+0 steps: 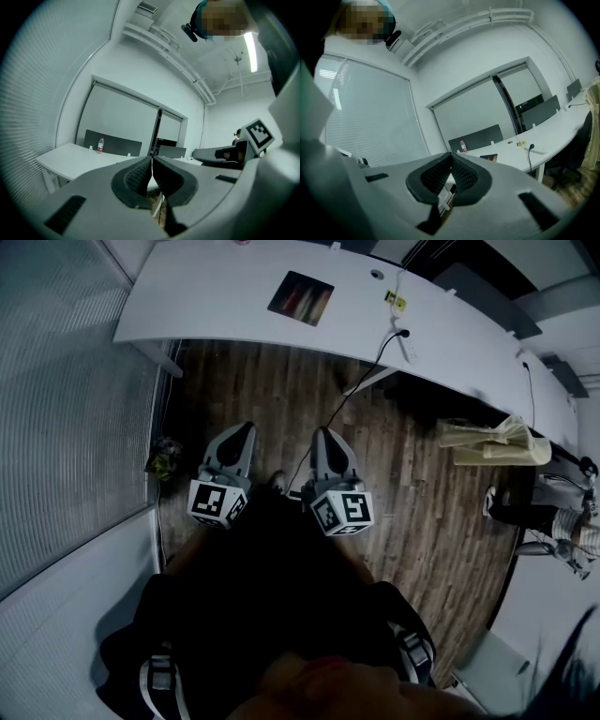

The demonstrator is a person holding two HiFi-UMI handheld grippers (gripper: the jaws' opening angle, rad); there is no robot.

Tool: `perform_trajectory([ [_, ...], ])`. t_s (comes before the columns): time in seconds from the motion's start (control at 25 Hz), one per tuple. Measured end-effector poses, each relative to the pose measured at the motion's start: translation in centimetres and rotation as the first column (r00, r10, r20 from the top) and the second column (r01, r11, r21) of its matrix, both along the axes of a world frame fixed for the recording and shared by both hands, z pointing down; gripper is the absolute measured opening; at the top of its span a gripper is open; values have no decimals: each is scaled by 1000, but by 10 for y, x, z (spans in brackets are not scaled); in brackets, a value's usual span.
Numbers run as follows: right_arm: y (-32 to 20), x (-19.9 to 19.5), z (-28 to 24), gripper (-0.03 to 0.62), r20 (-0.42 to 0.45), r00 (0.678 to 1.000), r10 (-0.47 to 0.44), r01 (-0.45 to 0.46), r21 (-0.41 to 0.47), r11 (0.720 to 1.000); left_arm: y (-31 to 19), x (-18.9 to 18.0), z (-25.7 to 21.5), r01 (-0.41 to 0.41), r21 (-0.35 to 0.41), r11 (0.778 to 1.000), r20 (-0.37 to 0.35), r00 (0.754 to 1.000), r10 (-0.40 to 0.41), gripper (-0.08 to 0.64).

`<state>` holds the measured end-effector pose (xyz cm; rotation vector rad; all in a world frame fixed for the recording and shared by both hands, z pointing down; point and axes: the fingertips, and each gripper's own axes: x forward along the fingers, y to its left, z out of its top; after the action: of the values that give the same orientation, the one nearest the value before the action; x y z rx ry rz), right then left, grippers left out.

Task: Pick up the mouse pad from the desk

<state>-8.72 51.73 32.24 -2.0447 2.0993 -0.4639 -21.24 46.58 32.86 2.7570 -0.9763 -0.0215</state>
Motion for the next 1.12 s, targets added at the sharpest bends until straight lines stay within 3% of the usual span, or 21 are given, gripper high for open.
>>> perform_trajectory([
  [0.2,9,25,7,0,10,1000,-27,27,-15,1000,8,25,1,28,-22,999,-1,1000,-28,6],
  [0.4,12,42,16,0,6,998,-60,60,-15,998,13,28,14,73,12,997,22,997,-73,6],
  [0.6,10,52,21,0,19,997,-70,70,-21,997,14,40,13,82,-38,996,43,996,-81,6],
  [1.12,-53,72,37,0,15,999,-50,50,-49,998,-54,64,37,64,-68,996,24,998,-63,6],
])
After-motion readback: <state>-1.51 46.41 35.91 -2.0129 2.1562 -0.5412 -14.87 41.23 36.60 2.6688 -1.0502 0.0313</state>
